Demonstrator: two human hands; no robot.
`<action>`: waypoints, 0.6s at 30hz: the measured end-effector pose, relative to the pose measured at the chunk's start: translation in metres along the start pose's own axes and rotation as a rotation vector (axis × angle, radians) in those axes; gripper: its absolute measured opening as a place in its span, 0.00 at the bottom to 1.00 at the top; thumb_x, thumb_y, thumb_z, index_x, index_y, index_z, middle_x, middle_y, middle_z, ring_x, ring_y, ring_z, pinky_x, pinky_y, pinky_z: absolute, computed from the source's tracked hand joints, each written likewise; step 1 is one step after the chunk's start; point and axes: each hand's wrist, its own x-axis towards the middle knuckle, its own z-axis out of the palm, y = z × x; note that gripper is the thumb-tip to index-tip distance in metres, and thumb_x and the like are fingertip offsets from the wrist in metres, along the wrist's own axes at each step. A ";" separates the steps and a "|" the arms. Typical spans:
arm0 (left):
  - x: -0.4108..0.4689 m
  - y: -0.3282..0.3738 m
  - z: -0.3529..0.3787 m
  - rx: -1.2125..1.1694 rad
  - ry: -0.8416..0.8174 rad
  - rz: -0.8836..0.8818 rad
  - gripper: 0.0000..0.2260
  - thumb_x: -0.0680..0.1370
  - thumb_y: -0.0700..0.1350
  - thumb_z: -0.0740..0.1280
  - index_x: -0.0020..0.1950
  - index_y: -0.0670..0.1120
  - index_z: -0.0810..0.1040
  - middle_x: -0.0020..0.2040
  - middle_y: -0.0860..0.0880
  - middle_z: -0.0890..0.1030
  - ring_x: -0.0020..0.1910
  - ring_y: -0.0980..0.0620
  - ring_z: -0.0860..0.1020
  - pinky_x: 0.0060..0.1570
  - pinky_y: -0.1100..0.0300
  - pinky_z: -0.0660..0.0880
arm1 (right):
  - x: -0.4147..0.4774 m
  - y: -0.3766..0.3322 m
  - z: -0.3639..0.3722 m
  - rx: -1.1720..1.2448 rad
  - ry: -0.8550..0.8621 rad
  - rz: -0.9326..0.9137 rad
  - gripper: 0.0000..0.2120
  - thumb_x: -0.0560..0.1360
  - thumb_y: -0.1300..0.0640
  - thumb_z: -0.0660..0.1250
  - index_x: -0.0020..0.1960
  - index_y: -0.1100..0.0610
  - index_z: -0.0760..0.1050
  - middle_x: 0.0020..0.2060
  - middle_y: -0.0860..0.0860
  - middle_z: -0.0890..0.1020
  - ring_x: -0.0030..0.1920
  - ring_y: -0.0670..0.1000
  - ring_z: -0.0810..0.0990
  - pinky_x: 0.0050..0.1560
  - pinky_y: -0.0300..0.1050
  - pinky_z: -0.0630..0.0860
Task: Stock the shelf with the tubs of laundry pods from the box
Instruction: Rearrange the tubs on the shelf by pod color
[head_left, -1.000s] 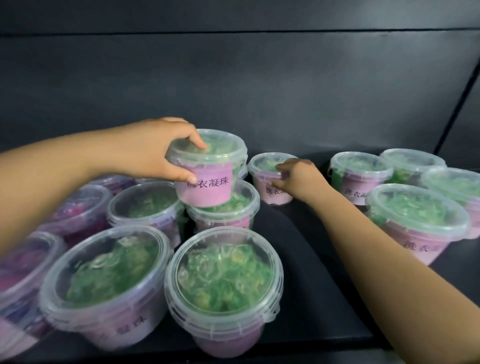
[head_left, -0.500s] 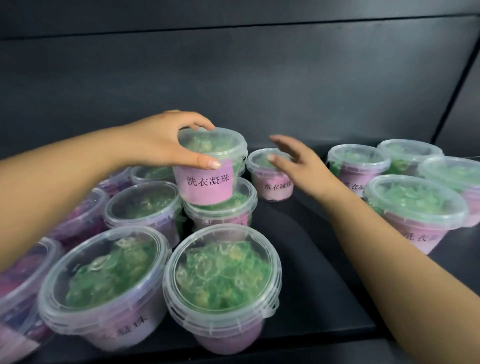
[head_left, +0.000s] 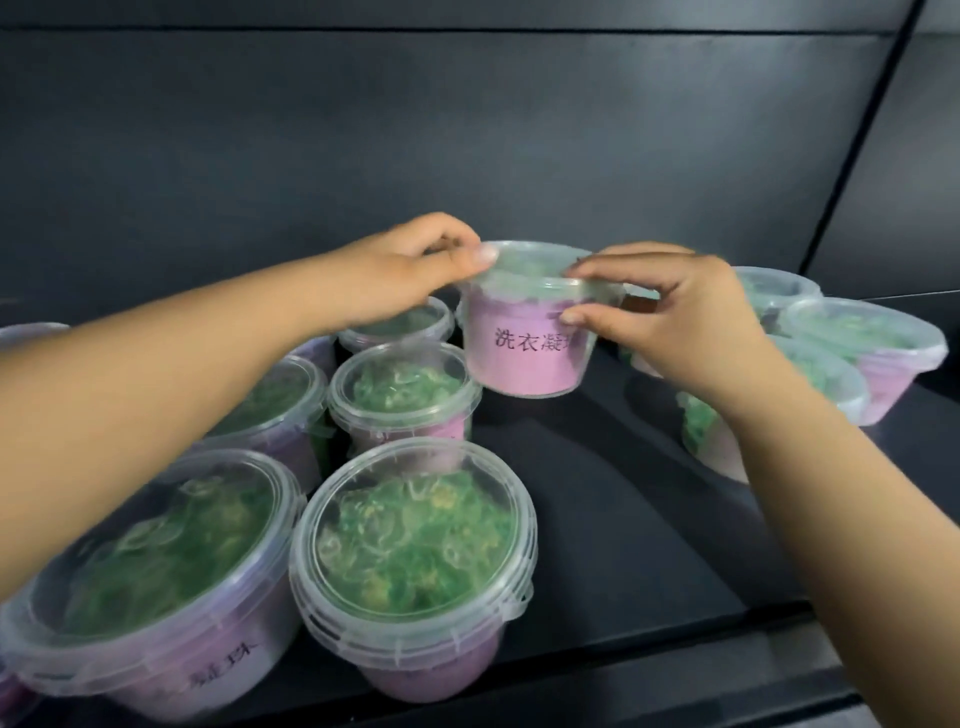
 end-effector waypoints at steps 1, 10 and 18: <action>0.001 -0.004 0.003 0.055 -0.031 -0.002 0.18 0.70 0.64 0.64 0.59 0.63 0.69 0.55 0.58 0.74 0.60 0.57 0.73 0.63 0.58 0.69 | -0.006 0.004 -0.004 -0.020 0.020 0.024 0.15 0.64 0.59 0.76 0.50 0.54 0.80 0.42 0.39 0.78 0.44 0.30 0.76 0.51 0.29 0.73; -0.020 -0.021 0.014 0.661 -0.358 -0.105 0.29 0.69 0.70 0.60 0.68 0.62 0.66 0.72 0.58 0.65 0.71 0.57 0.63 0.67 0.62 0.60 | -0.053 0.036 0.007 -0.020 -0.210 0.168 0.12 0.62 0.55 0.74 0.42 0.47 0.76 0.47 0.40 0.77 0.50 0.30 0.74 0.55 0.28 0.70; -0.019 -0.025 0.013 0.639 -0.363 -0.053 0.27 0.71 0.63 0.62 0.70 0.59 0.66 0.73 0.58 0.63 0.72 0.58 0.61 0.65 0.66 0.58 | -0.046 0.042 0.006 0.206 -0.336 0.285 0.16 0.61 0.59 0.75 0.37 0.39 0.76 0.51 0.41 0.77 0.58 0.34 0.74 0.64 0.35 0.68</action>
